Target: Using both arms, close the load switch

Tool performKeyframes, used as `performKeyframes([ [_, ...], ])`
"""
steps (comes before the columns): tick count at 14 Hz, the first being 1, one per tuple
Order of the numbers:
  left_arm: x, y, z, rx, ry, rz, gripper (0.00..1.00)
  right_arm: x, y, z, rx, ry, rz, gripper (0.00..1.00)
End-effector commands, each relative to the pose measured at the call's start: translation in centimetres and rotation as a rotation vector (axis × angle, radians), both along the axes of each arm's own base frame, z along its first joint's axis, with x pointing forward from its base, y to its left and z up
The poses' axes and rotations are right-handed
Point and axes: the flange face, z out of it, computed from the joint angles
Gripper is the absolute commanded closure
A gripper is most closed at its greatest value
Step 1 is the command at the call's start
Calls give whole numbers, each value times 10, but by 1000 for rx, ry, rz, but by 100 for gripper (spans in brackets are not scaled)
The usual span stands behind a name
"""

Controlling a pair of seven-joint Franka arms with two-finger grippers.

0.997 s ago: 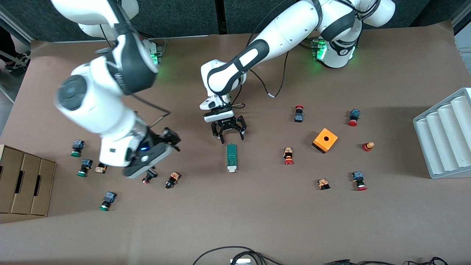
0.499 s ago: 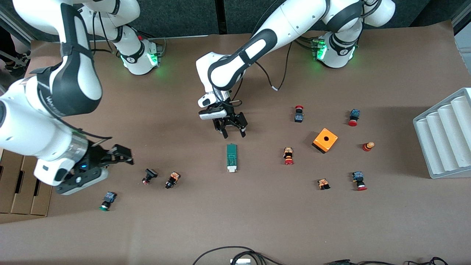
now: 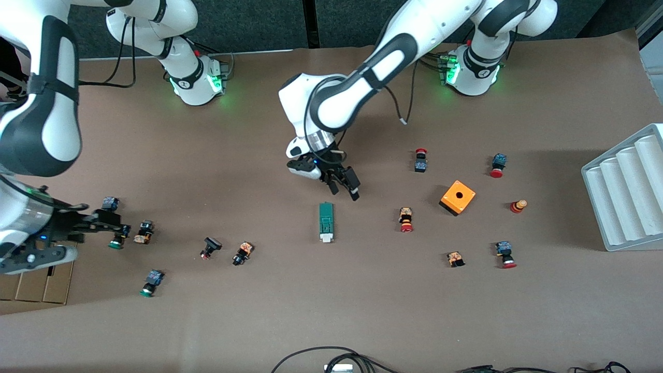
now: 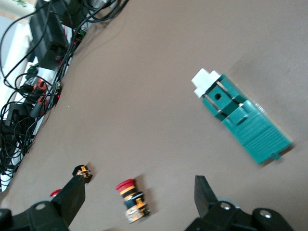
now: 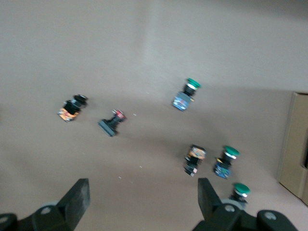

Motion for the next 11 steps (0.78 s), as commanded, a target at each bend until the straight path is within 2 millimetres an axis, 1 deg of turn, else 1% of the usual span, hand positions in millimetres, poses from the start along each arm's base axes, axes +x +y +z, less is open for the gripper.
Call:
performKeyframes([
  [1, 36, 20, 49, -24, 140, -47, 0, -7, -15, 10, -22, 6, -32, 0],
  [2, 54, 35, 64, -47, 188, -46, 0, -8, -31, 12, -19, 4, -60, 0],
  [3, 71, 51, 76, -77, 239, -40, 0, -9, -34, 12, -16, 8, -65, 0],
  [5, 100, 87, 97, -168, 341, -6, 0, -10, -34, 11, -23, 13, -63, 0],
  [7, 132, 129, 115, -300, 440, 51, 0, -9, -31, 8, -29, 20, -59, 0],
  [8, 142, 147, 120, -373, 490, 97, 0, -11, -31, 10, -38, 19, -63, 0],
  [9, 154, 169, 131, -438, 506, 150, 0, -19, -42, 20, -34, 8, -113, 0],
  [10, 163, 189, 142, -486, 512, 197, 0, -22, -47, 26, -17, -1, -166, 0],
  [11, 166, 202, 154, -512, 508, 219, 0, -26, -43, 34, 7, -11, -195, 0],
])
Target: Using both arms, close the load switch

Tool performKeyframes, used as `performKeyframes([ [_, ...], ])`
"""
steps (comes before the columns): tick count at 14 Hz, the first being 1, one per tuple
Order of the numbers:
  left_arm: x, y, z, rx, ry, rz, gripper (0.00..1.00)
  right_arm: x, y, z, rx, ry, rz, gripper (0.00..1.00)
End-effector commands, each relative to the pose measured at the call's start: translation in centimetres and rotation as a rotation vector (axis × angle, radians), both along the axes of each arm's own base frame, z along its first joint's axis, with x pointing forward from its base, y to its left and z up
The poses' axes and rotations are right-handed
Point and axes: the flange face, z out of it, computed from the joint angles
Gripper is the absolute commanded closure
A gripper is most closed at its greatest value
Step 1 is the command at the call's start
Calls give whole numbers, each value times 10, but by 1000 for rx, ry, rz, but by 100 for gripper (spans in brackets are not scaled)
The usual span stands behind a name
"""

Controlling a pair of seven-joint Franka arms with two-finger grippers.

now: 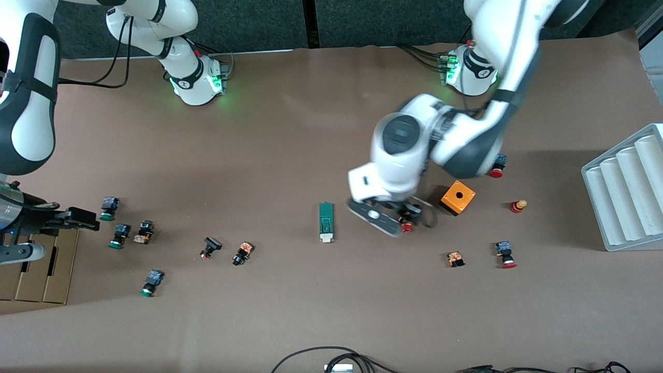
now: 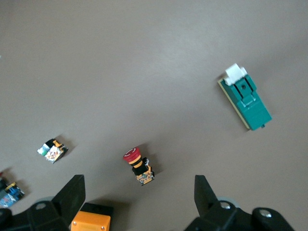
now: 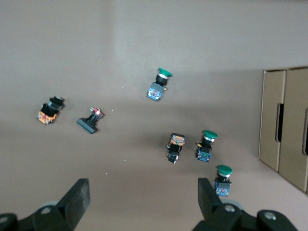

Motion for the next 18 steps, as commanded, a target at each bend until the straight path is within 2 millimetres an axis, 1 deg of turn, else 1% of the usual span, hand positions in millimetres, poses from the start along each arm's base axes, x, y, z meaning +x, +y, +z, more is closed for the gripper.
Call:
performKeyframes([
  [1, 5, 40, 40, -47, 15, 94, 0, -20, -2, 20, 27, -5, -80, 0],
  [2, 7, 63, 57, -27, 17, 125, 0, -24, 3, 23, -11, -6, -74, 0],
  [3, 11, 102, 75, 1, 33, 176, 0, -30, 12, 28, -39, -9, -77, 0],
  [4, 12, 136, 90, 28, 53, 217, 0, -35, 14, 33, -42, -15, -89, 0],
  [5, 9, 165, 102, 54, 76, 257, 0, -38, 17, 39, -43, -18, -93, 0],
  [6, 4, 185, 114, 72, 91, 291, 0, -39, 22, 41, -37, -18, -113, 0],
  [7, 0, 198, 120, 88, 110, 317, 0, -41, 21, 43, -6, -18, -163, 0],
  [8, 2, 216, 122, 90, 117, 343, 0, -43, 19, 45, 27, -16, -174, 0],
  [10, 8, 241, 124, 69, 125, 376, 0, -45, 15, 49, 40, -18, -163, 0],
  [11, 11, 258, 126, 31, 135, 378, 0, -46, 16, 51, 38, -22, -140, 0],
  [12, 5, 274, 142, -24, 116, 361, 0, -46, 19, 51, 37, -17, -134, 0],
  [13, 2, 305, 139, -50, 103, 375, 0, -46, 19, 50, 27, -10, -128, 0],
  [14, -6, 320, 137, -46, 76, 374, 0, -46, 21, 51, 24, -10, -124, 0],
  [15, -16, 322, 140, -19, 28, 375, 0, -47, 22, 53, 20, -13, -123, 0],
  [17, -35, 343, 134, -4, -7, 425, 0, -48, 22, 52, -13, -5, -112, 0],
  [18, -38, 347, 130, -2, -16, 448, 0, -49, 28, 53, -20, 4, -104, 0],
])
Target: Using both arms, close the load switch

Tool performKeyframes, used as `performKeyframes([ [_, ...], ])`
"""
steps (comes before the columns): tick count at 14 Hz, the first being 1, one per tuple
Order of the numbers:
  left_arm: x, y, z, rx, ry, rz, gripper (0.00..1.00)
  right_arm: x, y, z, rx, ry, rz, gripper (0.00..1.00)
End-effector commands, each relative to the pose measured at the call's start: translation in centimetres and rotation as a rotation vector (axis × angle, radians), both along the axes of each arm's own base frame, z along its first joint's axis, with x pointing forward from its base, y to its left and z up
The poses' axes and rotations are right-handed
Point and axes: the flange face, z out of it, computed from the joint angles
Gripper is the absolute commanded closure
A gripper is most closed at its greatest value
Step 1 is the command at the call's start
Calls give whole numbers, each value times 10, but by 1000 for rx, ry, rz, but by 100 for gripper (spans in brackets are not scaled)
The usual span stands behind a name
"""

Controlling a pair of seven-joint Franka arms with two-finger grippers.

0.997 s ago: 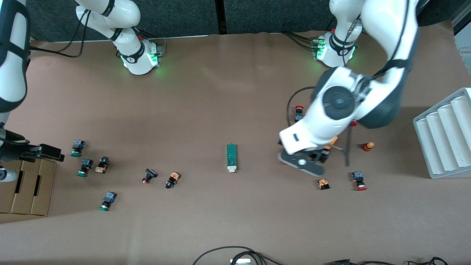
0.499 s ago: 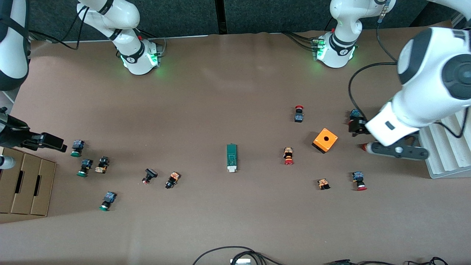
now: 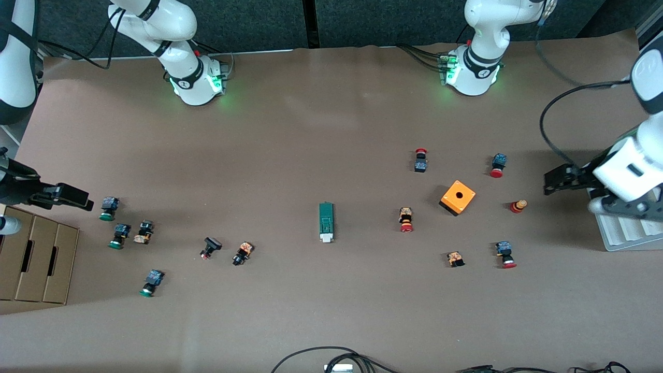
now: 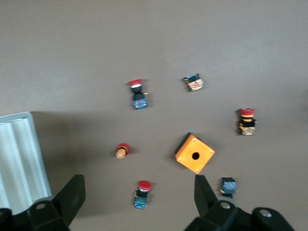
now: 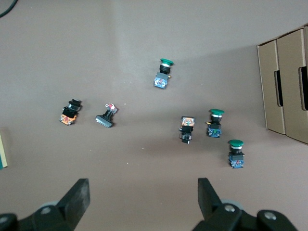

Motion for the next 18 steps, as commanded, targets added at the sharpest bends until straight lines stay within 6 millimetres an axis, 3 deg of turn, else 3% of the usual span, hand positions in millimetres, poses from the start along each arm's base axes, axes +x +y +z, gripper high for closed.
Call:
performKeyframes([
  [1, -32, 12, -3, 12, -32, 70, 0, -9, 7, 6, -30, 16, 21, 0],
  [3, -34, 13, -2, 49, -37, 96, 0, -11, 0, 7, -24, 23, 10, 0],
  [6, -30, 10, 3, 67, -39, 79, 0, -10, 10, 2, -22, 38, 27, 0],
  [18, -32, 9, 2, 65, -8, 75, 0, -14, 1, 5, -14, 47, 42, 0],
])
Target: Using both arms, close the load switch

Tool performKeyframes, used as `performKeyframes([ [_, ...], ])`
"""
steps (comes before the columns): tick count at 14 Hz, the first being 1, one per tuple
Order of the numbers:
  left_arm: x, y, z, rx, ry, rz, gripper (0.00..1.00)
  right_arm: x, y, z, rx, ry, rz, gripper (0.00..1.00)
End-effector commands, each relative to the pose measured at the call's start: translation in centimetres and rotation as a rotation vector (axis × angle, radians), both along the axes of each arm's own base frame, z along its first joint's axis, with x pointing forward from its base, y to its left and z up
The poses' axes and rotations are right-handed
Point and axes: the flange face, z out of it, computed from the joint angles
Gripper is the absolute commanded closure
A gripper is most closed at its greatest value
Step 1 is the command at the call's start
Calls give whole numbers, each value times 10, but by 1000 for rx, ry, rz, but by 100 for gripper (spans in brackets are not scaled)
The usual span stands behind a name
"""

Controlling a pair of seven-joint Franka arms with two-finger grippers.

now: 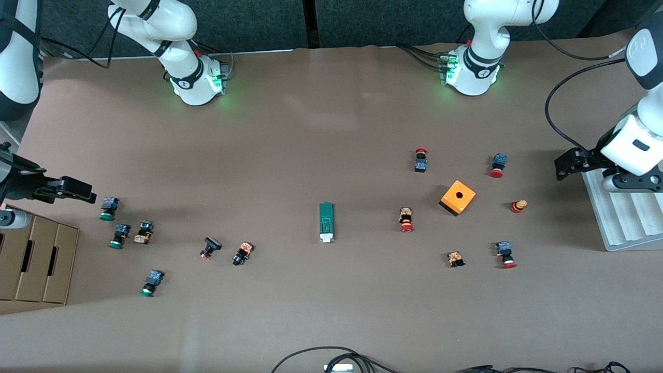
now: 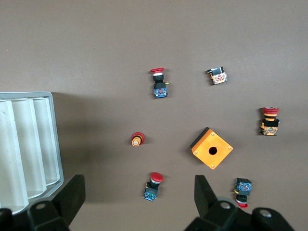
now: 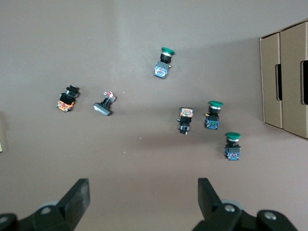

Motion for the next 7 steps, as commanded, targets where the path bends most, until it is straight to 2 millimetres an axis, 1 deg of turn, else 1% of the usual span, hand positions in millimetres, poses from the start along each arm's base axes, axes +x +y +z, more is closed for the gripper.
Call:
performKeyframes([
  [1, -3, -2, 6, 8, 2, 7, 0, -6, -3, 3, -7, 11, 7, 0],
  [7, -2, 0, 6, 8, 1, 10, 0, -6, -3, 2, -6, 17, 9, 0],
])
